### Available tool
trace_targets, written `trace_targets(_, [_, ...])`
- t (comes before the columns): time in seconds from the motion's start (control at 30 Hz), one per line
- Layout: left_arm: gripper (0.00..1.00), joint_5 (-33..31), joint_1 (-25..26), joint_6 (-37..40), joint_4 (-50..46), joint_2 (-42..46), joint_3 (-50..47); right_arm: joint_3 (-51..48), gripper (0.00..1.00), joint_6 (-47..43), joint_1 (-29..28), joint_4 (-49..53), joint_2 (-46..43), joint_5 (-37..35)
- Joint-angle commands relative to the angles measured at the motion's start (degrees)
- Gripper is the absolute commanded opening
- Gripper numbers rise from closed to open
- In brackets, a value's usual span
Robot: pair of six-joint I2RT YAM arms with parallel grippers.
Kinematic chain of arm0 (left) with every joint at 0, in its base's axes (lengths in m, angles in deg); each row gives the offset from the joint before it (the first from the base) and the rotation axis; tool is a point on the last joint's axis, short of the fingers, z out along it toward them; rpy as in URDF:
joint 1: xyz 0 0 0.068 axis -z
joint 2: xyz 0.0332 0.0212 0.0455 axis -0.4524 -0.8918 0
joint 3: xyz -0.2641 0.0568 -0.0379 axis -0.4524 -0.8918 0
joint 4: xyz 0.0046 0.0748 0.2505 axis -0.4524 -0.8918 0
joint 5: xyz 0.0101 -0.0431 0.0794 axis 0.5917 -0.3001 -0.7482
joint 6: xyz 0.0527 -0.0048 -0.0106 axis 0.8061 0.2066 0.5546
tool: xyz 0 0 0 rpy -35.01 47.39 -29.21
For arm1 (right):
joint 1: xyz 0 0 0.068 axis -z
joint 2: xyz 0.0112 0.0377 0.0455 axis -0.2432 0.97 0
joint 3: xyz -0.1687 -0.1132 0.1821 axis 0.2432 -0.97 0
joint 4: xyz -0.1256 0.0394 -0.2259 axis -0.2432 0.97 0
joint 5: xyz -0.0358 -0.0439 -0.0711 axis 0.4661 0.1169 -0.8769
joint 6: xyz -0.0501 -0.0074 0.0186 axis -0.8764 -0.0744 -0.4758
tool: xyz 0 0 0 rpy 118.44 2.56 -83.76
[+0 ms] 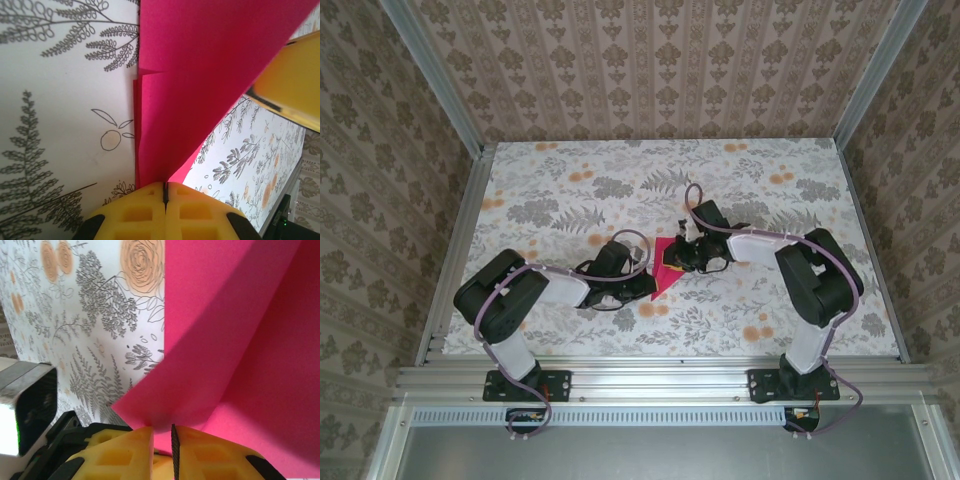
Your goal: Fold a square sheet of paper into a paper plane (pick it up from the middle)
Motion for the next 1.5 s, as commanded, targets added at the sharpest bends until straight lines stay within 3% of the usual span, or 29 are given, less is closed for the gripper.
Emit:
trace_targets(0.0, [0.0, -0.82, -0.75, -1.0, -1.17, -0.47, -1.52, 2.43, 0.19, -1.13, -0.57, 0.72, 1.53, 1.85])
trace_targets(0.23, [0.0, -1.73, -0.57, 0.9, -4.03, -0.25, -0.78, 4.58, 0.18, -2.28, -1.05, 2.46, 4.28, 2.31])
trace_targets(0.4, [0.12, -3.08, -0.13, 2.43, -6.94, 0.71, 0.25, 5.04, 0.17, -2.79, -1.1, 3.45, 5.63, 2.29])
trace_targets(0.53, [0.14, -3.8, 0.13, 3.42, -9.13, 0.94, 1.33, 5.12, 0.17, -2.9, -1.1, 3.44, 6.22, 2.47])
trace_targets(0.77, [0.0, -5.97, 0.22, 2.09, -10.33, 0.94, 0.53, 5.38, 0.18, -2.85, -1.1, 3.07, 6.31, 3.41])
trace_targets(1.07, [0.0, -7.72, -0.06, -2.14, -8.4, 1.21, -2.7, 5.57, 0.22, -2.31, -0.75, 3.07, 3.45, 1.24])
trace_targets(1.47, [0.0, -6.36, -0.43, -3.77, -5.05, 0.27, -3.68, 7.17, 0.19, -2.01, -1.0, 1.77, 5.88, 3.7])
